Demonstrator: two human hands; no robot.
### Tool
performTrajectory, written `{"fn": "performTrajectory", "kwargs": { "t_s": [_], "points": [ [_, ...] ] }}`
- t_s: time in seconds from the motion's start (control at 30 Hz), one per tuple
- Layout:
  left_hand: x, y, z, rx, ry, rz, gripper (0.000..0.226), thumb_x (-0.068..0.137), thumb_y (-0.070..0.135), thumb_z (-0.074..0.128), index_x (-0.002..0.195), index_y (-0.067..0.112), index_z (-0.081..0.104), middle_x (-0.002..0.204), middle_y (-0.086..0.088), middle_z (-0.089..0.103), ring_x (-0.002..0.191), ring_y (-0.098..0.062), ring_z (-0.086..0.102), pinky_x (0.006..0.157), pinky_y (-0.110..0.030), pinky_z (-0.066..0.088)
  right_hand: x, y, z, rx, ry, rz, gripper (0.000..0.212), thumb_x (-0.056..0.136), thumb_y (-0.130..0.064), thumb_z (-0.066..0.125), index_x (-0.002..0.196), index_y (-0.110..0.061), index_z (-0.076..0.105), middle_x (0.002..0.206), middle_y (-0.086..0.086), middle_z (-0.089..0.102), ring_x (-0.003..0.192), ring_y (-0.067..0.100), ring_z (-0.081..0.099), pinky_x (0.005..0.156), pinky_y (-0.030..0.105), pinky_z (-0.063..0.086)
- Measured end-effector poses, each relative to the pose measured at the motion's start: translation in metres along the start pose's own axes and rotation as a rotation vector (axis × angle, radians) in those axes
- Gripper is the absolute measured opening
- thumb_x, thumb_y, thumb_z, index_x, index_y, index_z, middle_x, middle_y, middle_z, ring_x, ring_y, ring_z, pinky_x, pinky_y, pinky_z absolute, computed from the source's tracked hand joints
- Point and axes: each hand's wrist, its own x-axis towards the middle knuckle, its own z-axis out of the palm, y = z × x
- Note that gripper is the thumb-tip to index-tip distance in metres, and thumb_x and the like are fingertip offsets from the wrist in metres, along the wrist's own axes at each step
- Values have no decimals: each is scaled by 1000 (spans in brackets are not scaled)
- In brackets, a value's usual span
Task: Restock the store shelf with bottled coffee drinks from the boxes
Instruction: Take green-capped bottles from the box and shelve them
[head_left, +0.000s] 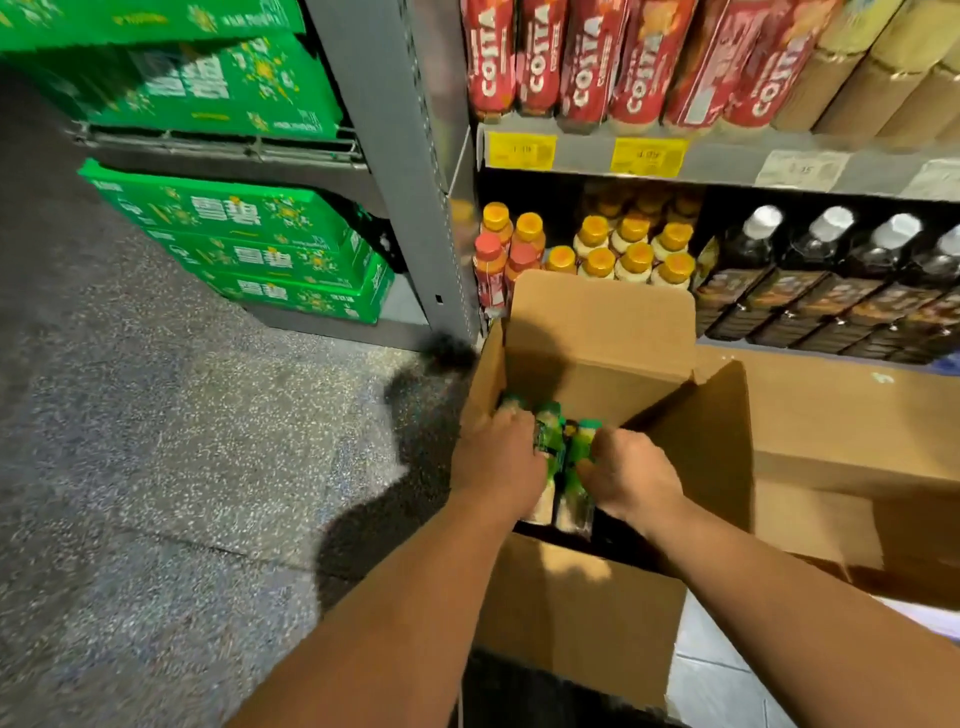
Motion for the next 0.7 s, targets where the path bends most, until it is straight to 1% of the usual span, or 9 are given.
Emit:
{"fn": "performTrajectory", "kwargs": {
  "t_s": [0.07, 0.17, 0.23, 0.3, 0.33, 0.4, 0.5, 0.6, 0.7],
  "points": [
    [18, -5, 30, -29, -15, -41, 28, 94, 23, 47, 120, 16, 49, 121, -7, 52, 112, -28, 48, 87, -41, 42, 24, 5, 26, 77, -2, 21, 20, 88, -28, 57, 97, -10, 58, 107, 14, 66, 100, 33, 62, 66, 26, 38],
    [39, -13, 68, -21, -10, -149, 39, 96, 10, 36, 134, 15, 39, 129, -11, 46, 115, -32, 47, 90, -42, 41, 53, 15, 60, 165, -15, 44, 31, 88, -32, 59, 107, -8, 55, 109, 17, 64, 103, 34, 60, 70, 28, 40],
    [48, -19, 86, -12, -21, -239, 45, 96, 5, 32, 140, 13, 32, 130, -14, 46, 114, -33, 50, 89, -41, 42, 68, 23, 78, 238, -42, 51, 35, 88, -35, 60, 107, -6, 56, 109, 20, 64, 103, 35, 59, 74, 31, 42],
    [54, -25, 99, -23, -41, -299, 47, 96, 4, 32, 142, 10, 30, 129, -17, 48, 114, -34, 52, 89, -41, 42, 79, 28, 91, 309, -76, 58, 40, 87, -40, 63, 103, -3, 59, 106, 21, 65, 101, 35, 60, 73, 31, 42],
    [57, -26, 104, -39, -59, -326, 46, 97, 5, 31, 142, 9, 29, 128, -18, 50, 114, -35, 53, 90, -41, 42, 83, 29, 96, 348, -93, 65, 43, 85, -43, 65, 101, -3, 62, 105, 20, 67, 100, 33, 61, 70, 29, 40],
    [62, -27, 109, -73, -103, -409, 43, 98, 8, 27, 141, 7, 30, 128, -19, 52, 116, -35, 52, 91, -42, 41, 87, 26, 103, 447, -120, 84, 43, 82, -44, 68, 106, -8, 67, 105, 13, 70, 96, 24, 64, 59, 17, 33],
    [67, -31, 114, -97, -114, -501, 37, 98, 6, 30, 134, 4, 38, 129, -18, 52, 117, -34, 51, 91, -41, 41, 93, 21, 109, 558, -170, 126, 46, 76, -43, 75, 110, -14, 67, 97, 3, 69, 74, 9, 59, 40, 13, 32],
    [66, -35, 117, -193, -87, -530, 31, 98, 10, 33, 124, 5, 50, 127, -16, 52, 115, -33, 50, 90, -37, 39, 97, 18, 117, 621, -238, 201, 49, 68, -41, 82, 106, -13, 67, 95, 2, 69, 77, 12, 62, 50, 15, 43],
    [67, -34, 116, -386, -28, -607, 31, 99, 15, 33, 117, 4, 55, 122, -19, 54, 109, -36, 52, 92, -39, 41, 97, 20, 123, 793, -222, 343, 53, 66, -29, 85, 111, -11, 64, 104, 7, 70, 90, 21, 67, 75, 30, 56]
  ]
}}
